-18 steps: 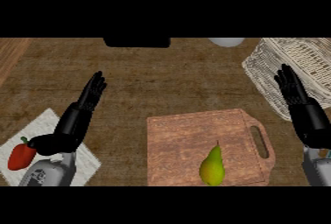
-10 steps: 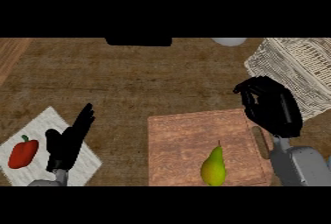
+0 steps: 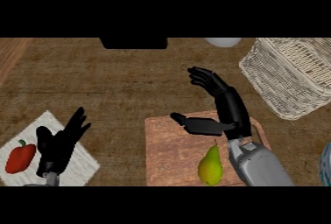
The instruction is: Pick the pear from the cutting board and place it in the basket
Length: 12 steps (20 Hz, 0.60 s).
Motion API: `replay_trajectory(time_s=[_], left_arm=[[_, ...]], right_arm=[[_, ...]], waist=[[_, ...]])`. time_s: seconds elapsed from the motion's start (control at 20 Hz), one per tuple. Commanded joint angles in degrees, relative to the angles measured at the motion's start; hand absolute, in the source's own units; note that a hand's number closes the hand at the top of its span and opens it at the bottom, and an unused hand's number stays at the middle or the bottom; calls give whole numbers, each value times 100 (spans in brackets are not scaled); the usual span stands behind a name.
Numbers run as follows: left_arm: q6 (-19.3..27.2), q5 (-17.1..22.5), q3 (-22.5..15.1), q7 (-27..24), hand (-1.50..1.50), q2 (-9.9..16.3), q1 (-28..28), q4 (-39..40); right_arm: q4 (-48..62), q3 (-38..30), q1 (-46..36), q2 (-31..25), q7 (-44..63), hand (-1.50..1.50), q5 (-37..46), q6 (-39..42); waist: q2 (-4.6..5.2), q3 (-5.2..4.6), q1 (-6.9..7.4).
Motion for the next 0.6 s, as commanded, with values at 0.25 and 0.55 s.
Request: replay_trajectory(time_s=[0.25, 0.55], left_arm=[[111, 49, 110, 467, 0, 100, 541, 344], [35, 43, 25, 517, 0, 145, 756, 103]], right_arm=[[-252, 40, -839, -2420, 2601, -150, 1325, 895], [-1189, -430, -1532, -3580, 4115, -150, 187, 2643]], waist=[[15, -66, -226], [2, -50, -214]])
